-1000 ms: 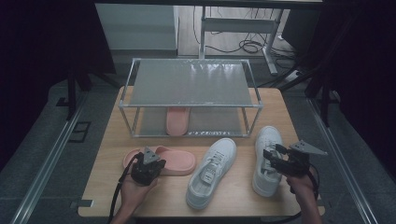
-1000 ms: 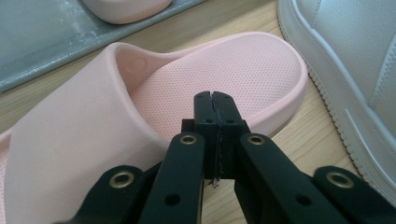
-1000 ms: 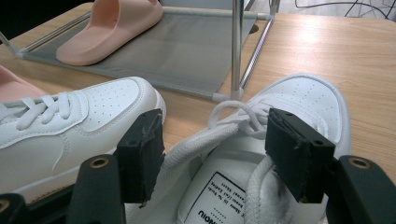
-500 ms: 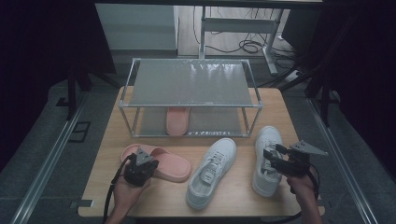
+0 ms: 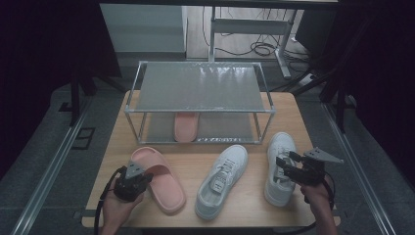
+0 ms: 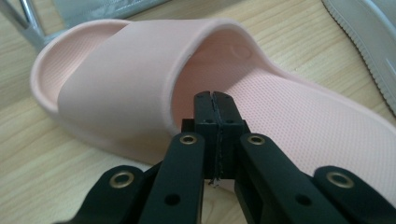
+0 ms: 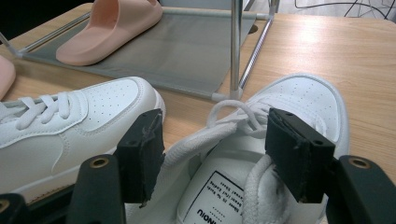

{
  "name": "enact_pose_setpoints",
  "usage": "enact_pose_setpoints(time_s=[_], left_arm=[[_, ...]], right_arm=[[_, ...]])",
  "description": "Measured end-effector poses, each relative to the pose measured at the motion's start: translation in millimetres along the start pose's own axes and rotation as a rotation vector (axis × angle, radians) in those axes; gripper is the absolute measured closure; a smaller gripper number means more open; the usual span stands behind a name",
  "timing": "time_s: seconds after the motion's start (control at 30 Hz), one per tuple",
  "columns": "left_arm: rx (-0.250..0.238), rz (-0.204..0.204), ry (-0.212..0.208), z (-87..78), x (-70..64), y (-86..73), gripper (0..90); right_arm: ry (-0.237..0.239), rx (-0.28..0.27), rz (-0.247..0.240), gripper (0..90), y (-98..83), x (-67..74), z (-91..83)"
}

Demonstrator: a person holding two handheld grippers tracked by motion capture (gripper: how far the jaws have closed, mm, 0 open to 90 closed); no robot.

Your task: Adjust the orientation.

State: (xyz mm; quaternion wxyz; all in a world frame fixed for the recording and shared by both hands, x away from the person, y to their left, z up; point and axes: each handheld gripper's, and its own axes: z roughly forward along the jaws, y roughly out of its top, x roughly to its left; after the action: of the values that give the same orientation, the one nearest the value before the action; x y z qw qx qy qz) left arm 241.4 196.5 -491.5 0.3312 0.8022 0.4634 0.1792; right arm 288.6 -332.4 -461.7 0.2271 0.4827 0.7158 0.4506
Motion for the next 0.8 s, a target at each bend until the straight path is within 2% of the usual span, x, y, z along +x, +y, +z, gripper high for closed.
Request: enact_pose_setpoints(time_s=[0.53,0.7,0.8], left_arm=[[0.001,-0.029,-0.033,-14.4,15.9,-13.2,89.8],[-0.033,-0.032,-0.049,-22.4,12.6,-13.9,89.7],[-0.066,-0.047,-0.049,-34.4,12.7,-17.3,89.7]], right_arm=[[-0.003,-0.003,0.004,37.8,-0.1,-0.6,-0.6],[-0.001,-0.010,0.001,37.8,0.8,1.5,-2.0],[0.002,-0.013,0.001,37.9,1.4,2.1,-3.3]])
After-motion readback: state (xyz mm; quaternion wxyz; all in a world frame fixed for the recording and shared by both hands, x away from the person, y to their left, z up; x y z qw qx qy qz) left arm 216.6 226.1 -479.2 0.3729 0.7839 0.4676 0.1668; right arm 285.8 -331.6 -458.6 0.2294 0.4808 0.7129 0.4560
